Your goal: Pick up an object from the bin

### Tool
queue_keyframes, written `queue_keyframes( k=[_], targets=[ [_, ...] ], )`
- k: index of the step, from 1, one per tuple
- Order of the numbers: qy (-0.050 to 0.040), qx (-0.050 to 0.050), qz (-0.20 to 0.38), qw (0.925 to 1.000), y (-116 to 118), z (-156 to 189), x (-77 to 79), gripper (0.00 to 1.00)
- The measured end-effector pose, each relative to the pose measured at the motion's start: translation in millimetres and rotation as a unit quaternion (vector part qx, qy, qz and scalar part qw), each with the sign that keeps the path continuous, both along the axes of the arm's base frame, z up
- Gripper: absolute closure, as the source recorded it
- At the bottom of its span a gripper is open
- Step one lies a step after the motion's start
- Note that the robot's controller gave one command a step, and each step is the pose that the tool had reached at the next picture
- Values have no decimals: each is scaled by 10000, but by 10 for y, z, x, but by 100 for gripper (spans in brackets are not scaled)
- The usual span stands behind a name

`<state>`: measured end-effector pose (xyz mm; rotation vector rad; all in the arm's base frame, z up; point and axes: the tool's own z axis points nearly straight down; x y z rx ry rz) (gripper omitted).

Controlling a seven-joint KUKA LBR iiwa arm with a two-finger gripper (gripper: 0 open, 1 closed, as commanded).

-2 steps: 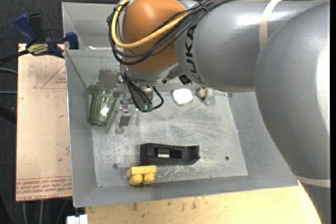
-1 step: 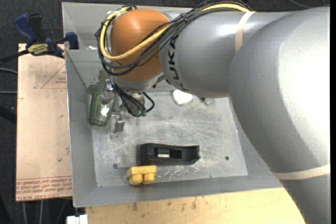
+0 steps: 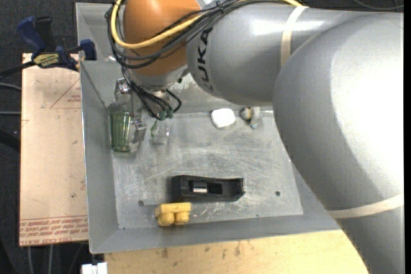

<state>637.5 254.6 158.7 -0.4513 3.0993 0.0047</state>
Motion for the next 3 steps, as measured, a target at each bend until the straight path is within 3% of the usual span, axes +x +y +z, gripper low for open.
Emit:
queue_keyframes(
  k=[1,2,3],
  targets=[
    [-8,-5,2030,9792,-1,-279,111,0],
    [6,-34,3023,9532,-26,-757,-1,0],
    [165,35,3675,9299,9,-814,157,100]
  ],
)
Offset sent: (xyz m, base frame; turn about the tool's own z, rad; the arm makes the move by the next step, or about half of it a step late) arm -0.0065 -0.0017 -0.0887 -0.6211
